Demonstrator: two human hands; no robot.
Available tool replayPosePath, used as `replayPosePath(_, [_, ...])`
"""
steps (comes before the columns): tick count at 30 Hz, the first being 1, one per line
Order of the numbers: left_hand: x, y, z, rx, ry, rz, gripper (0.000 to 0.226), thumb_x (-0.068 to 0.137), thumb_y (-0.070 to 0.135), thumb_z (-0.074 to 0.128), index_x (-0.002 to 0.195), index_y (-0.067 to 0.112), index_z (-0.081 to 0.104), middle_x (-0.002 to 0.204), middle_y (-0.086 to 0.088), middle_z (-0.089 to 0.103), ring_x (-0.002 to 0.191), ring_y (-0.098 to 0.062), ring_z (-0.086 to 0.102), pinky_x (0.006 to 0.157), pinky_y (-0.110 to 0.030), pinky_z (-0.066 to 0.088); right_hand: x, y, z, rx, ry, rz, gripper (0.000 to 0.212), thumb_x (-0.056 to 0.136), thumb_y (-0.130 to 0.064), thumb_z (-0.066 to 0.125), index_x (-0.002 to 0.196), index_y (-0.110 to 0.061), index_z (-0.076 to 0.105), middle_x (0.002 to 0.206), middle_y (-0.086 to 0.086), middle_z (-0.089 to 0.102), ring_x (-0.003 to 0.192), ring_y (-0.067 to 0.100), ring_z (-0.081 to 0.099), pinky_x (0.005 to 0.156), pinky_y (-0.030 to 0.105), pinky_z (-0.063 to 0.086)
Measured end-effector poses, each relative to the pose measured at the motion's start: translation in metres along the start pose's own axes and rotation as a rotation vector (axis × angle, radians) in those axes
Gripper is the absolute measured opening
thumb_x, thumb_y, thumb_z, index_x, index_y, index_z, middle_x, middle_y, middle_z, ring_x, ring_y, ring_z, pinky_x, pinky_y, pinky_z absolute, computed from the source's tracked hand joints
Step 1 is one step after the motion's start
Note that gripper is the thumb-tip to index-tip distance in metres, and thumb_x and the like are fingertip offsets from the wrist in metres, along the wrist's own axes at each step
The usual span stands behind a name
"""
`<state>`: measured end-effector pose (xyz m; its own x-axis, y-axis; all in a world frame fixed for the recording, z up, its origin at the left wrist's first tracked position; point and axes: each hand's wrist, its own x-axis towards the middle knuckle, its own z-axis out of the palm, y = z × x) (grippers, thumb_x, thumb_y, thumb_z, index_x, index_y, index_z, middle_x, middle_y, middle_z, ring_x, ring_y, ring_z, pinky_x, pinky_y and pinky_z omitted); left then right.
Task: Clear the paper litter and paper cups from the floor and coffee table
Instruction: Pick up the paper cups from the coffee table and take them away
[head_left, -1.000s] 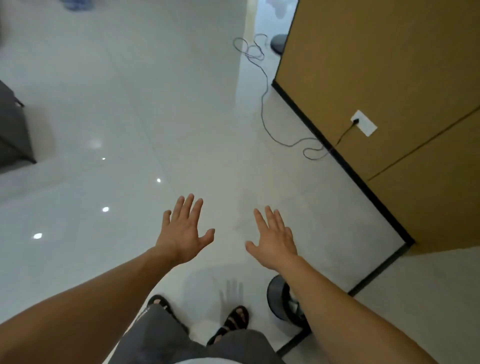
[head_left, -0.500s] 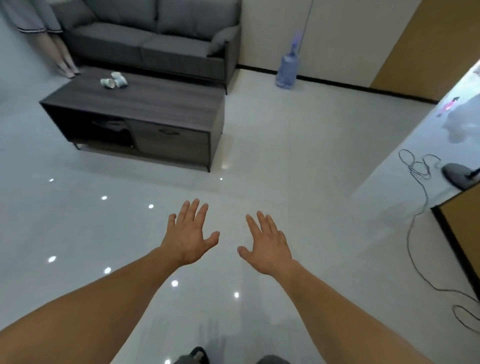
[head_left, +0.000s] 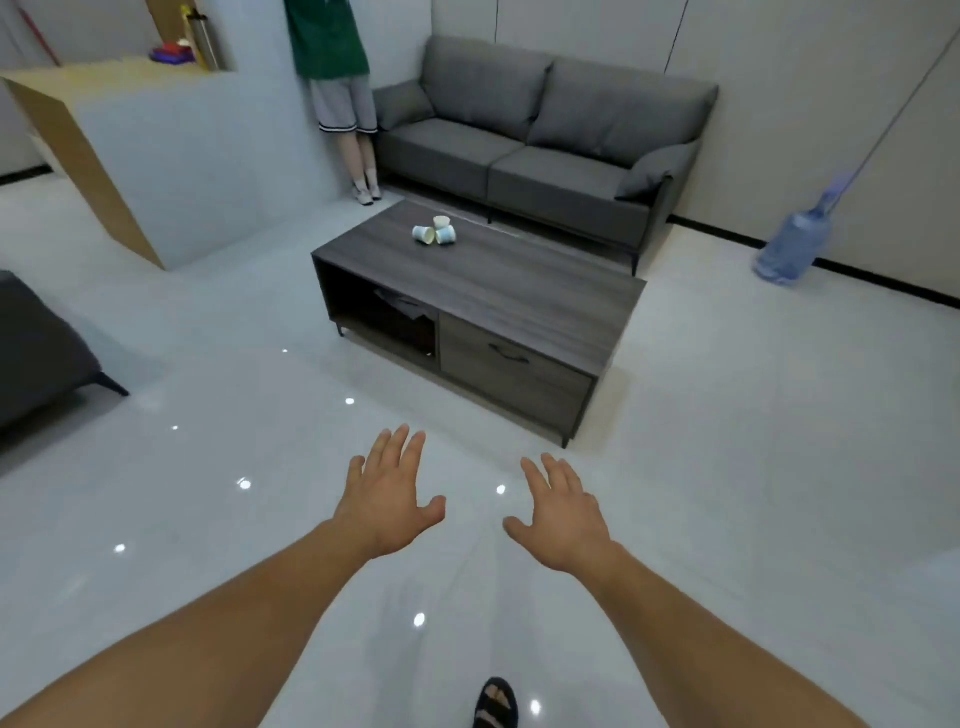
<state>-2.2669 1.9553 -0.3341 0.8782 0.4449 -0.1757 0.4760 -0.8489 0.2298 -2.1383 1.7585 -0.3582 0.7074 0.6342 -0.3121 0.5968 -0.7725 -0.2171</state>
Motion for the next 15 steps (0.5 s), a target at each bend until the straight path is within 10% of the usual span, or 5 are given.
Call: replayPosePath(15, [0.259,-0.154,-0.053,-0.066,-0.005,-0.139,0.090,0.088,0.059,0.045,0.153,0.022,-0.005,0.161,0.000,-0.008,0.148,-0.021,-0.007,0.118,-0.044,0.009,0.311,-0.104,-0.080,-0.050,-0.080,-0.077,0.082,0.093,-0.056,0.048,0.156,-0.026,0.006,0.164,0.001,0.002,0.150,0.025,0.007,0.117,0.049,0.024])
